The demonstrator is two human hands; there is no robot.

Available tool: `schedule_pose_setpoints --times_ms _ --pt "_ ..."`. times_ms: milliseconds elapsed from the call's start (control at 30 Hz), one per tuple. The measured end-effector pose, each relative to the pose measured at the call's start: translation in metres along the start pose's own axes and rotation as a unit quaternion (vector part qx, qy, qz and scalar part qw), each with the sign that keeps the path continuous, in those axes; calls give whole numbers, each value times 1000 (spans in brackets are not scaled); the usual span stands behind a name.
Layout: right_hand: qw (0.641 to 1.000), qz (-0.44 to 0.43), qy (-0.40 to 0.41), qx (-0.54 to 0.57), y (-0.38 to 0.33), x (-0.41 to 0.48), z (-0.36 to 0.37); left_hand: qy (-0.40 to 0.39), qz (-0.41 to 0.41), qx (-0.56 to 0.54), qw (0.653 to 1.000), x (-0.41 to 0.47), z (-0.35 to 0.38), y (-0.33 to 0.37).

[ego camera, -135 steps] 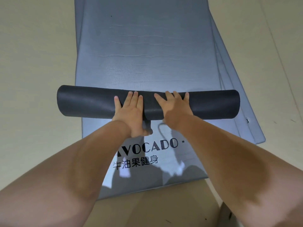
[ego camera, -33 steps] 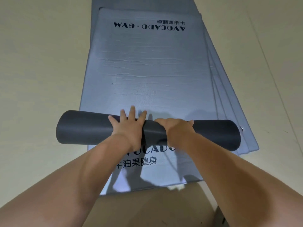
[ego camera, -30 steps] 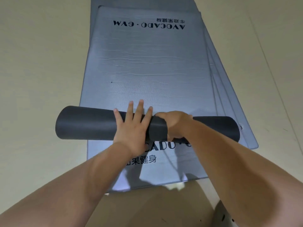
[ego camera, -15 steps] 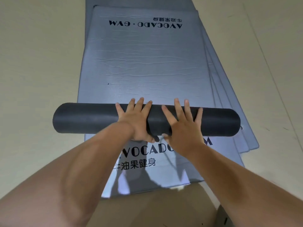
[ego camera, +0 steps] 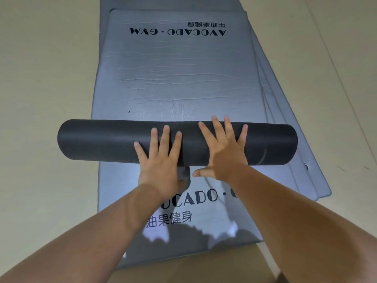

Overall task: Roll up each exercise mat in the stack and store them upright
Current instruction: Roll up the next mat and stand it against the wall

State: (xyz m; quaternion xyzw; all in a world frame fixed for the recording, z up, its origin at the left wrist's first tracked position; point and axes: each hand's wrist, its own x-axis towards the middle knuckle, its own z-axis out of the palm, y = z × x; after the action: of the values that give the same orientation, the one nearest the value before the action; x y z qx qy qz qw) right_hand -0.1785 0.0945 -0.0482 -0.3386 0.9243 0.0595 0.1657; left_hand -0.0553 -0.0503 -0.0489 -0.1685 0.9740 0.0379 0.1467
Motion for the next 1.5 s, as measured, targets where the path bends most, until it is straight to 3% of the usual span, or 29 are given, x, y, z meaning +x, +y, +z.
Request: schedule_pose_setpoints --times_ms 133,267,433,500,633,800,967,1267,1500 --pt "1000 6 -12 7 6 30 -15 -39 -4 1 999 27 -8 -5" --pt "998 -27 45 -19 7 26 -11 -104 -9 28 994 69 -28 -12" --pt "998 -15 42 -33 2 29 1 -129 -2 1 992 110 -50 -22" --pt "999 -7 42 -21 4 40 -4 -91 1 8 996 111 -51 -20" --pt "999 -3 44 -21 10 56 -11 61 -5 35 997 96 -31 -19" --pt "997 -1 70 -37 11 71 -16 31 -18 43 998 107 -18 -39" --pt "999 -17 17 -35 18 84 -34 21 2 25 999 121 -35 -41" --pt "999 -12 -12 -47 2 39 -27 -5 11 43 999 73 -37 -33" --pt "998 -24 -57 -25 -20 -32 -7 -81 7 50 995 -4 -32 -26"
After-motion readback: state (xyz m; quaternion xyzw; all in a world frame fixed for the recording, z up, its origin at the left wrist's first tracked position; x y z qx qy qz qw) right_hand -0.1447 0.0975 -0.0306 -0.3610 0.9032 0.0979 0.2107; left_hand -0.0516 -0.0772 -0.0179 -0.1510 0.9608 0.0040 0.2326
